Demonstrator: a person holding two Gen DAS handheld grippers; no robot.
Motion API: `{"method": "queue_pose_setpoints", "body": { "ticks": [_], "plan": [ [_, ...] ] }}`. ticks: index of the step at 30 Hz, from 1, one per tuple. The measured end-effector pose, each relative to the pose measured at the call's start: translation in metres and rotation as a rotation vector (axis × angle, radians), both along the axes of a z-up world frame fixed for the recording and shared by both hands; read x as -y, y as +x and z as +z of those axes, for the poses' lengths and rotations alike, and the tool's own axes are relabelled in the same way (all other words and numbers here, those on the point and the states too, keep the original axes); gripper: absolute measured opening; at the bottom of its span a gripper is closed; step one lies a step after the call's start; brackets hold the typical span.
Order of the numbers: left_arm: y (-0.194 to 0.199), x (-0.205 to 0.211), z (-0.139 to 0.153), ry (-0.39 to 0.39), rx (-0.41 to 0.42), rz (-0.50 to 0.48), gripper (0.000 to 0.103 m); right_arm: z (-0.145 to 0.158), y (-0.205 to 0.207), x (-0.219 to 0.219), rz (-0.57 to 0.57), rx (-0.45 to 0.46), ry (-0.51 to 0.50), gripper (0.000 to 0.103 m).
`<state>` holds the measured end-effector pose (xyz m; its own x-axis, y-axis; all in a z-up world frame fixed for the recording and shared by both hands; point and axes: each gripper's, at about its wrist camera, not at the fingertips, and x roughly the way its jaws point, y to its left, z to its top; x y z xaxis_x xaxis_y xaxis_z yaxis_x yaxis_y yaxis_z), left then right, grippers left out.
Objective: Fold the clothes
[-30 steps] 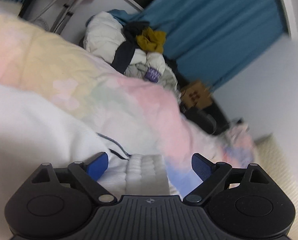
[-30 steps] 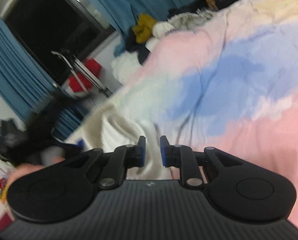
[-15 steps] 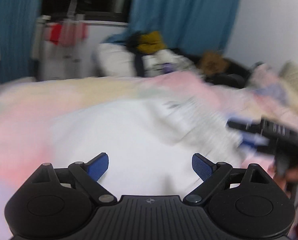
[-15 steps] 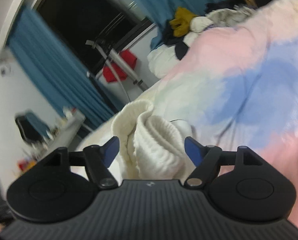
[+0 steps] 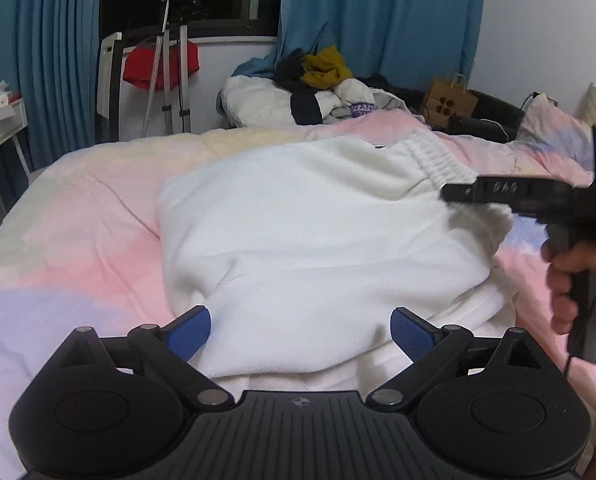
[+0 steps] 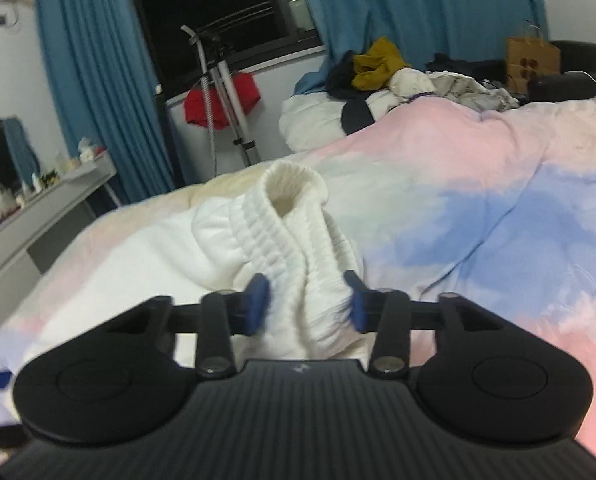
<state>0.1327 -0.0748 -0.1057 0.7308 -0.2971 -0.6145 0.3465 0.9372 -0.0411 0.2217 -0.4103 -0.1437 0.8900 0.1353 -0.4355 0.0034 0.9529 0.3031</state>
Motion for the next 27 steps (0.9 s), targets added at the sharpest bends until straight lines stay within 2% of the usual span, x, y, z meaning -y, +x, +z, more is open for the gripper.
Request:
{"method": "queue_pose_setpoints", "body": {
  "ticks": [3,6,8,12,13,17,20,22,23,26,27],
  "plan": [
    [0.003,-0.004,0.000,-0.033,-0.011,0.003,0.098,0.022,-0.018,-0.003,-0.040,0.050,0.011,0.023],
    [0.004,-0.011,0.002,-0.084,-0.020,0.005,0.098,0.036,-0.030,-0.001,-0.083,0.082,0.021,0.022],
    [0.006,-0.014,0.003,-0.096,-0.023,0.001,0.098,0.030,-0.032,0.009,-0.124,0.039,0.024,0.022],
    [0.010,-0.022,0.002,-0.132,-0.037,0.005,0.098,-0.020,-0.021,0.035,-0.179,-0.110,0.117,0.024],
    [0.011,-0.025,0.002,-0.153,-0.040,0.002,0.098,-0.028,-0.022,0.043,-0.182,-0.109,0.169,0.026],
    [0.019,-0.043,0.003,-0.248,-0.051,0.017,0.100,-0.022,-0.030,0.063,-0.145,-0.117,0.354,0.033],
    [0.029,-0.055,0.001,-0.327,-0.081,0.040,0.101,-0.010,-0.042,0.060,-0.131,-0.143,0.316,0.039],
    [0.036,-0.062,-0.003,-0.373,-0.110,0.059,0.101,-0.004,-0.048,0.057,-0.112,-0.160,0.278,0.056],
    [0.039,-0.066,-0.006,-0.395,-0.127,0.068,0.101,-0.004,-0.050,0.057,-0.099,-0.175,0.279,0.060],
    [0.046,-0.074,-0.014,-0.453,-0.170,0.080,0.102,-0.006,-0.055,0.052,-0.068,-0.224,0.310,0.062],
    [0.047,-0.076,-0.016,-0.462,-0.176,0.088,0.102,-0.006,-0.055,0.050,-0.057,-0.238,0.318,0.066]
  ]
}}
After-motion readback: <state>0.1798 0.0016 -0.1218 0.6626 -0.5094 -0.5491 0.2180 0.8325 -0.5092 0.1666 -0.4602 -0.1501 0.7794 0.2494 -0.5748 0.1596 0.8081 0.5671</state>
